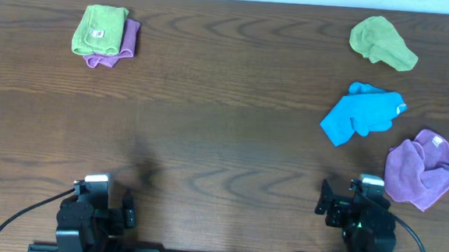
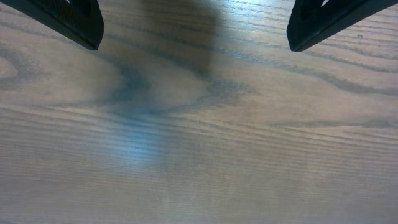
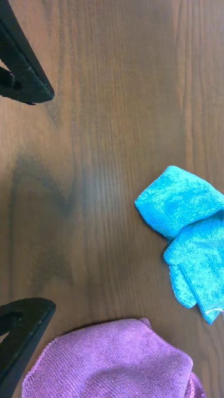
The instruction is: Fold the cloth
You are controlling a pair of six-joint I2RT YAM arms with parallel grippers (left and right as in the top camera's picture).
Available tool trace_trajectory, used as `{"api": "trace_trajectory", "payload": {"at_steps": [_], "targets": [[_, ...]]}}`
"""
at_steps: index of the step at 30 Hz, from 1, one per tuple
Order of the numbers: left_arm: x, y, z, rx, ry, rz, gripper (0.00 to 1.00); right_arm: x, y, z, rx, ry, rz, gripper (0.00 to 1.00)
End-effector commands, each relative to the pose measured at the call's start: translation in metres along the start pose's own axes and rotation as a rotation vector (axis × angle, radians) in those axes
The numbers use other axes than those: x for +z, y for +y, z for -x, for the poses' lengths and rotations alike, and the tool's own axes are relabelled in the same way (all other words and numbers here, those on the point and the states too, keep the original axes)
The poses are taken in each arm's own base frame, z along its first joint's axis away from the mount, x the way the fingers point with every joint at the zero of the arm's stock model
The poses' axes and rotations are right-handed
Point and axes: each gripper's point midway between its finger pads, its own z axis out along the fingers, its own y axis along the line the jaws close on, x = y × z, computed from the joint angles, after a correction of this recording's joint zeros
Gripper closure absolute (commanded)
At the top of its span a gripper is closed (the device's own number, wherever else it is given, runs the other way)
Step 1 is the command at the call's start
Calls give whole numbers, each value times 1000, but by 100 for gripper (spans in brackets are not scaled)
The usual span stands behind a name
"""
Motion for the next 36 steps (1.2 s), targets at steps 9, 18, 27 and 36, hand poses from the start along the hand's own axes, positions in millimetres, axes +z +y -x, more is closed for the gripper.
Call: {"api": "trace_trajectory", "payload": {"at_steps": [9,18,27,36], "targets": [[2,1,-4,19,13,6,5,4,10,-10,-117,19,61,1],[2,1,-4,19,13,7,5,4,10,-10,-117,19,61,1],[2,1,-4,19,13,6,5,4,10,-10,-117,19,61,1],[2,1,-4,19,13,7,5,4,10,-10,-117,19,61,1]]}}
